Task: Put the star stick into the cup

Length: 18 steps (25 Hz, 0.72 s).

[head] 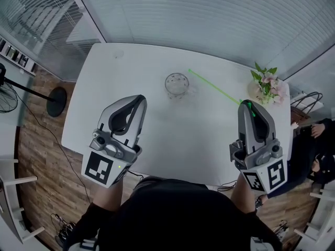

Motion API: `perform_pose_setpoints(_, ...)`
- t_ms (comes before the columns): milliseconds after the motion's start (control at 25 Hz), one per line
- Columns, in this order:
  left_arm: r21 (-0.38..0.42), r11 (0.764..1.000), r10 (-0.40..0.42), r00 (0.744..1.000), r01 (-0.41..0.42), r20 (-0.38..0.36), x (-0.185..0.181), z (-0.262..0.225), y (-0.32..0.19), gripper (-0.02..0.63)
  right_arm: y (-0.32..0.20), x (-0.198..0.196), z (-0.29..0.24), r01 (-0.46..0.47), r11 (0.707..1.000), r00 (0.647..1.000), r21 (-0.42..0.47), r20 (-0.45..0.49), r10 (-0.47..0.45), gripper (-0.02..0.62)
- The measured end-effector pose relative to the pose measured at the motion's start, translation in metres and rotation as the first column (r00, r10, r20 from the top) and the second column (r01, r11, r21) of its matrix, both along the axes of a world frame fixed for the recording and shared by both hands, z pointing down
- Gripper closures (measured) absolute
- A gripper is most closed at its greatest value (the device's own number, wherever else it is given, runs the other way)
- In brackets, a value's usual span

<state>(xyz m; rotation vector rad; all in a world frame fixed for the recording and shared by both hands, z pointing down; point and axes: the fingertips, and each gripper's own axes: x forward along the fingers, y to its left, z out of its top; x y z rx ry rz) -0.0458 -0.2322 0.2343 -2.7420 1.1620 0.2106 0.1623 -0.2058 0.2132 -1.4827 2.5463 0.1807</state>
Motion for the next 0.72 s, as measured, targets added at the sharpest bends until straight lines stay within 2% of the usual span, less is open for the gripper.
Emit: perform_pose_setpoints(720,-0.025,1.000,-0.012,1.000,0.013,0.021,-0.004,0.011,-0.001,0.592,-0.025,-0.015,0.044,0.034,0.996,0.999,-0.085,-0.012,-0.035,0.574)
